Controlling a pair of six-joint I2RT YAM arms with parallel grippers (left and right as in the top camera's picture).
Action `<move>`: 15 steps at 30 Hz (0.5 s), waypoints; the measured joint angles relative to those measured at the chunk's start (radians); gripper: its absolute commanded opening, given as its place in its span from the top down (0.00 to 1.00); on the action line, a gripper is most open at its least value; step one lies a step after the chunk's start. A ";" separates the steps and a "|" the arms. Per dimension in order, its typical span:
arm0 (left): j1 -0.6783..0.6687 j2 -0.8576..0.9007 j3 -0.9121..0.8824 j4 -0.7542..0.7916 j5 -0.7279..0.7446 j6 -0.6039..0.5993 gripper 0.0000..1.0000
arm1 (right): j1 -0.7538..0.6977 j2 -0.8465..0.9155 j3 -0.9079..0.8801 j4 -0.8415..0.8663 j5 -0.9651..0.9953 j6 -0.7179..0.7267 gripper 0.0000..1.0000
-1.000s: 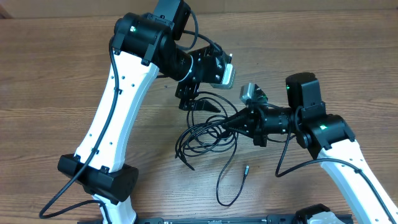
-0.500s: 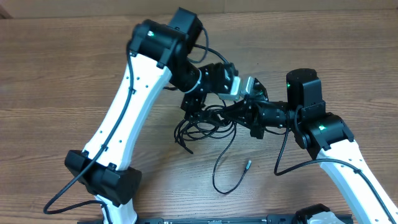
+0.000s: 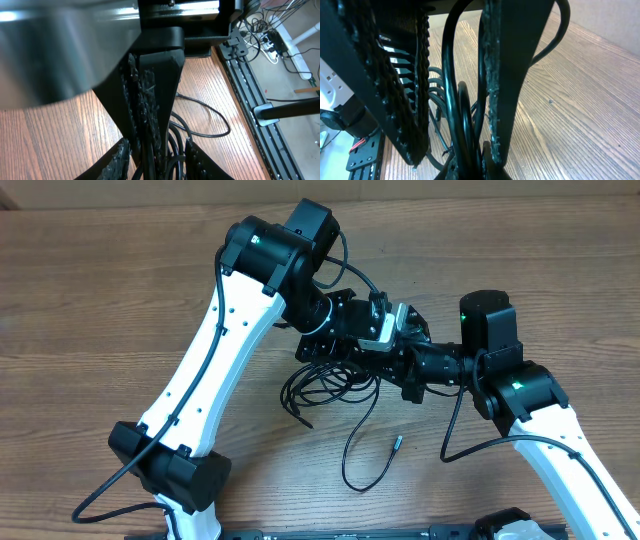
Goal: Untangle cables
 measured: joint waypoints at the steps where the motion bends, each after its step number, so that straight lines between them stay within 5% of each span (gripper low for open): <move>1: 0.000 0.000 0.000 0.000 0.000 0.000 0.83 | 0.000 0.000 0.000 -0.001 0.000 0.000 0.96; 5: 0.000 0.000 0.000 -0.001 -0.002 0.000 0.90 | 0.000 0.000 0.000 -0.008 0.004 0.000 0.96; 7: 0.000 0.000 0.000 -0.001 -0.003 0.000 0.81 | 0.000 0.000 0.000 -0.020 0.015 -0.001 0.96; 11: 0.000 0.000 -0.003 -0.001 -0.003 0.000 0.80 | 0.000 0.000 0.000 -0.034 0.026 0.000 0.96; 15: 0.000 0.000 -0.006 -0.001 -0.017 0.000 0.94 | 0.000 0.000 0.000 -0.041 0.031 0.000 0.96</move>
